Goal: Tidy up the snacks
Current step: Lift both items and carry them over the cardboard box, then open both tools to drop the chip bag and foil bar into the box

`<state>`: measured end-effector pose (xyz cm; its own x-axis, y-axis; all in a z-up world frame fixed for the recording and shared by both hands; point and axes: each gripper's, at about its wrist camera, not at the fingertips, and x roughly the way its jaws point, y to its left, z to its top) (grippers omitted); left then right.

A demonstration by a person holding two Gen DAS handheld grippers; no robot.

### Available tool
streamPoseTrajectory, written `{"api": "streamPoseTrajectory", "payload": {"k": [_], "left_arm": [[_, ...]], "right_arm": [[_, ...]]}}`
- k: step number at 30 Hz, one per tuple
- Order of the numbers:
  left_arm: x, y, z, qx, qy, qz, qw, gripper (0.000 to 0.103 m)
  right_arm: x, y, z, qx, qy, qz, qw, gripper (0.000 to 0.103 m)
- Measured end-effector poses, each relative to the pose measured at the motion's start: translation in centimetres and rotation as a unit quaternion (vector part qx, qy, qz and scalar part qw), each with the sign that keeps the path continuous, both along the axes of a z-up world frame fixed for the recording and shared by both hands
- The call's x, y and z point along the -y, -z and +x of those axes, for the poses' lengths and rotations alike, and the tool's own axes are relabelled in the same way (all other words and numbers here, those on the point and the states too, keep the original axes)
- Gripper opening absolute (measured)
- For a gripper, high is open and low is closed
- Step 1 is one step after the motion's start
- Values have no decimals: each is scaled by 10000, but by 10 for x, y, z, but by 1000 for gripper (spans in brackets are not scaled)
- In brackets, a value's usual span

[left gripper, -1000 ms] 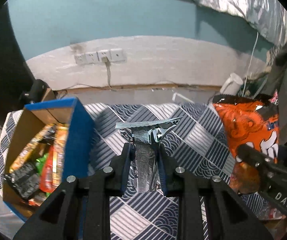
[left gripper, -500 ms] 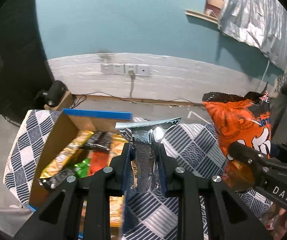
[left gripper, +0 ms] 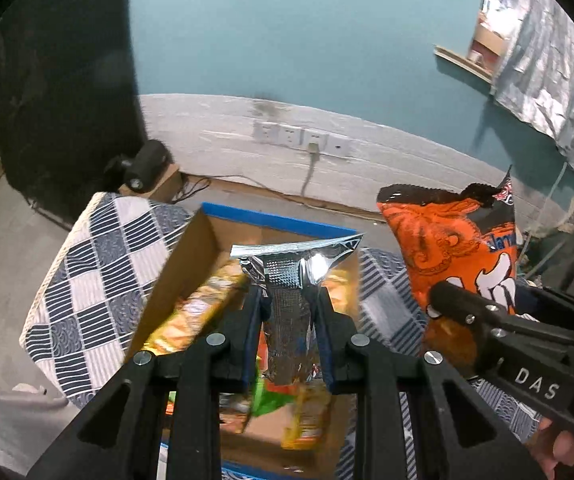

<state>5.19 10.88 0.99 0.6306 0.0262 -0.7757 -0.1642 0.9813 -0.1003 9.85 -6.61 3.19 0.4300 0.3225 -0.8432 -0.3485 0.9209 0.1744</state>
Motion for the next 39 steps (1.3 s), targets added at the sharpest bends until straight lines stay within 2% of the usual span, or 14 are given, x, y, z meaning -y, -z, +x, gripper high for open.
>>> {"api": "streamPoseTrajectory", "payload": {"k": [9, 19, 20, 24, 25, 30, 35, 39], "left_arm": [[-43, 22, 0, -208, -330, 102, 9992, 25], [-54, 40, 2, -404, -241, 32, 9989, 27], [-55, 42, 2, -439, -274, 24, 9987, 29], [-61, 48, 4, -586, -325, -156, 9976, 47], [-61, 48, 5, -592, -346, -162, 9975, 48], [-57, 41, 2, -526, -349, 26, 9980, 62], [-50, 30, -4, -448, -313, 316, 9980, 68], [-48, 19, -9, -366, -296, 304, 9984, 73]], "right_arm": [[-49, 19, 8, -267, -222, -25, 9994, 49], [-74, 37, 19, -688, -256, 102, 9973, 52], [-73, 39, 20, -742, -210, 131, 9969, 52], [-70, 38, 23, -764, -135, 150, 9969, 52], [-69, 37, 23, -751, -122, 165, 9970, 52], [-62, 26, 23, -649, -44, 197, 9977, 52], [-56, 14, 14, -404, -62, 79, 9991, 55], [-49, 0, 3, -93, -102, -62, 9999, 55]]}}
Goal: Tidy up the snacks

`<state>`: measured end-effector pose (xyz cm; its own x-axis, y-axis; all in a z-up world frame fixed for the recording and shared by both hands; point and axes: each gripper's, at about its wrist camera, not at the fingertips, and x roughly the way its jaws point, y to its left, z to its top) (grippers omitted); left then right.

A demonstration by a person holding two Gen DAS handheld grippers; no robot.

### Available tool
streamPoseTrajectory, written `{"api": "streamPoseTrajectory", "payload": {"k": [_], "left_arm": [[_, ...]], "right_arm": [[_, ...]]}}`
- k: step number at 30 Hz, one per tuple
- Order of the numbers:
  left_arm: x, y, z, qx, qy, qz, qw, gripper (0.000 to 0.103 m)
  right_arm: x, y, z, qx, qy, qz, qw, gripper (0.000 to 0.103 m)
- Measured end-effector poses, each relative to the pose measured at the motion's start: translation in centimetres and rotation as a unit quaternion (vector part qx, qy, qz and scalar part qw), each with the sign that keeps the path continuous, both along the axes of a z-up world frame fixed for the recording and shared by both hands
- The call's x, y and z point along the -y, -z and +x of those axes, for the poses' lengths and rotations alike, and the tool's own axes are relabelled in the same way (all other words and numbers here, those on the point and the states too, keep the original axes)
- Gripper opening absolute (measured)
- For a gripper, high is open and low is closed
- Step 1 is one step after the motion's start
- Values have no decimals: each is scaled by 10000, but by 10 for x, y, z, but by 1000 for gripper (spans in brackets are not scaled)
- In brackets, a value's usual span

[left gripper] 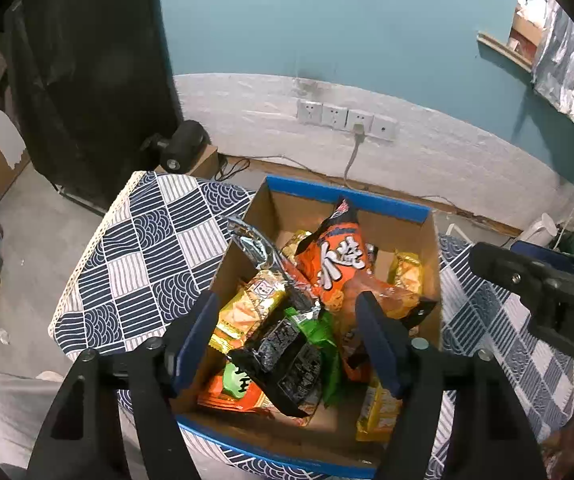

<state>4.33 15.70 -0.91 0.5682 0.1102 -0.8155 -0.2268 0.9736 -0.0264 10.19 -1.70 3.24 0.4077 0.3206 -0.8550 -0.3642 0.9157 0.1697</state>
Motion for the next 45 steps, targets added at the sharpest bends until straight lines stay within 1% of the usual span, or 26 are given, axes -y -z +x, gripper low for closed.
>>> {"api": "streamPoseTrajectory", "payload": {"k": [3, 5, 6, 11, 13, 15, 19, 21, 24, 31, 35, 45], "left_arm": [[3, -9, -6, 57, 40, 21, 10000, 76], [4, -16, -12, 149, 60, 71, 9998, 78], [5, -18, -14, 187, 63, 80, 9998, 79], [9, -31, -23, 323, 91, 20, 9994, 80], [14, -35, -25, 366, 159, 60, 9992, 82], [19, -38, -29, 419, 205, 108, 9989, 88], [20, -38, -35, 422, 224, 8, 9989, 88], [16, -36, -39, 364, 160, -29, 9992, 88], [12, -37, -44, 390, 78, -117, 9991, 88], [13, -43, -44, 473, 96, -138, 9987, 88], [19, -44, -45, 464, 179, -75, 9987, 88], [24, -47, -45, 501, 213, -67, 9985, 88]], "right_arm": [[6, -13, -8, 234, -9, -70, 9997, 57], [9, -21, -15, 379, -22, -94, 9992, 67], [12, -26, -19, 480, -25, -117, 9988, 68], [20, -41, -36, 757, -113, -123, 9970, 68], [26, -47, -42, 833, -96, -51, 9965, 68], [31, -53, -48, 894, -111, -10, 9959, 70], [42, -63, -57, 1016, -50, 64, 9948, 71], [49, -66, -59, 1072, -13, 85, 9942, 71], [58, -70, -64, 1181, 44, 74, 9930, 72], [66, -68, -68, 1087, 29, 119, 9940, 72], [70, -69, -69, 1094, 47, 145, 9939, 76], [75, -64, -69, 998, 88, 123, 9949, 76]]}}
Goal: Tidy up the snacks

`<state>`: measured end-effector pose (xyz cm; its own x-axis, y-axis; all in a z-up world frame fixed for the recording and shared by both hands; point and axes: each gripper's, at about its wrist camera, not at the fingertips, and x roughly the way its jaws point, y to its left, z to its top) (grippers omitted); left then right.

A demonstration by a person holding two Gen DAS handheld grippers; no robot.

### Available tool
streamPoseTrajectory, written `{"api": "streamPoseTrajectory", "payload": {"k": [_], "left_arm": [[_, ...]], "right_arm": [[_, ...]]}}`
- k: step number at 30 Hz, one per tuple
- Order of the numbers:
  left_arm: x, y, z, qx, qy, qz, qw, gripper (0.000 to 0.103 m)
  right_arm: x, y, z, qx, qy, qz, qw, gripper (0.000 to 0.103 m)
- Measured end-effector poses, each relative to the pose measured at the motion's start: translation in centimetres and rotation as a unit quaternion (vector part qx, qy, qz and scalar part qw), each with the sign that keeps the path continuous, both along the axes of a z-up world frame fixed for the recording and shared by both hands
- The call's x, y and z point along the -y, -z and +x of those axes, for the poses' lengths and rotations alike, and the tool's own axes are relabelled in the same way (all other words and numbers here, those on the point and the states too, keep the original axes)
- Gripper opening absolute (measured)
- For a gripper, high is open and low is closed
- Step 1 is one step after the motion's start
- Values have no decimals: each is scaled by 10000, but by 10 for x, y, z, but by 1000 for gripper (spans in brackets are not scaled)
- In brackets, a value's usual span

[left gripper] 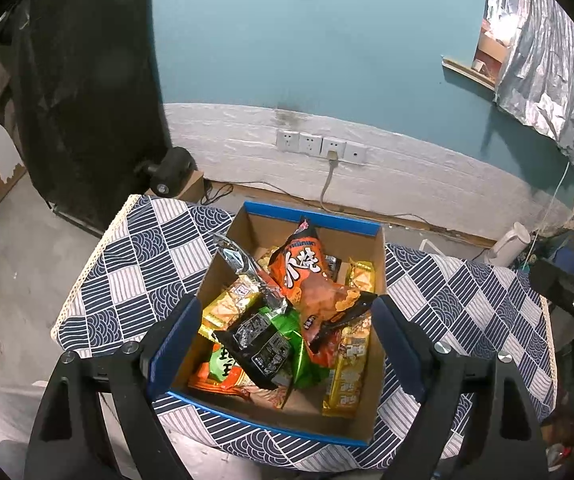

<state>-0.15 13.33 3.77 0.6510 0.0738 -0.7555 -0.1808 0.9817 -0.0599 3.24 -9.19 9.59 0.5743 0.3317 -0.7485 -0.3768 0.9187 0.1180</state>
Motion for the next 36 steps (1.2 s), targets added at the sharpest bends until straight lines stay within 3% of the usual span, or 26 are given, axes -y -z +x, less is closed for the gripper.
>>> {"api": "streamPoseTrajectory", "payload": {"k": [20, 25, 36], "left_arm": [[9, -5, -2, 27, 40, 197, 9998, 88], [15, -9, -5, 80, 1, 549, 9985, 88], [16, -6, -5, -37, -19, 478, 9988, 88]], "right_arm": [[5, -5, -4, 31, 51, 2, 10000, 76], [9, -4, -4, 28, 80, -4, 10000, 76], [14, -1, -2, -27, 127, -20, 9999, 76]]}}
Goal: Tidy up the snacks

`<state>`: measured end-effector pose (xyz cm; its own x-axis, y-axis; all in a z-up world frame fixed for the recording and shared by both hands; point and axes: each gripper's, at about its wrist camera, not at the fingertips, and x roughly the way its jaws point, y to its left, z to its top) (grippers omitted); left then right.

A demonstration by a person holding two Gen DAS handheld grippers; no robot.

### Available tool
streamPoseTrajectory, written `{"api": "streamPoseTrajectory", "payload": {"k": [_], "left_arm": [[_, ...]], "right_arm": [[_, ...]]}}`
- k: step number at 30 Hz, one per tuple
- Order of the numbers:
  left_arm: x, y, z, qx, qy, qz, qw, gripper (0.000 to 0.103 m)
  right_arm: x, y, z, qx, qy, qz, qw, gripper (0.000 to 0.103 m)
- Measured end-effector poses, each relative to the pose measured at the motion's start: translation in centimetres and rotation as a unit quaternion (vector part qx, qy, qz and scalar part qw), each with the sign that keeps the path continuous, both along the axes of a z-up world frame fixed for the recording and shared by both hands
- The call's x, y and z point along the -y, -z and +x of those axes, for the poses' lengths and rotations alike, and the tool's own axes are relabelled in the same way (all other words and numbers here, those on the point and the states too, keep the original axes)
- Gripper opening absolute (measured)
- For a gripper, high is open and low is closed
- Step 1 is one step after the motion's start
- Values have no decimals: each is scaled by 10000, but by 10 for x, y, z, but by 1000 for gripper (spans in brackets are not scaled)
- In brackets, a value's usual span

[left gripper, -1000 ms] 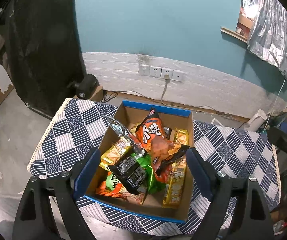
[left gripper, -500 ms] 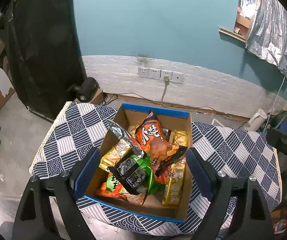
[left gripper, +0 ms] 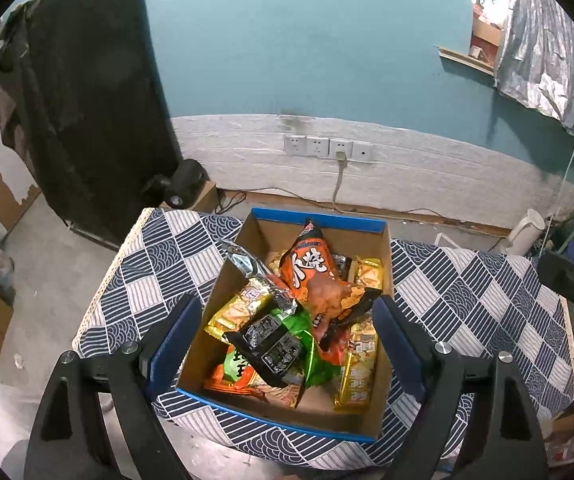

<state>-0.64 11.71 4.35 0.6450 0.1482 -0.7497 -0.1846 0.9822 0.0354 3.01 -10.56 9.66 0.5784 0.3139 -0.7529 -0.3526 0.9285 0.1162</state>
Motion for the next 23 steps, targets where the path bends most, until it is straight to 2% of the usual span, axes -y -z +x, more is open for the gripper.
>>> {"api": "streamPoseTrajectory", "payload": {"k": [4, 23], "left_arm": [[-2, 1, 1, -49, -2, -114, 9999, 88], [3, 0, -1, -54, 106, -56, 9999, 88]], "right_arm": [[2, 0, 0, -8, 30, 13, 10000, 76], [6, 0, -3, -38, 35, 8, 10000, 76]]}}
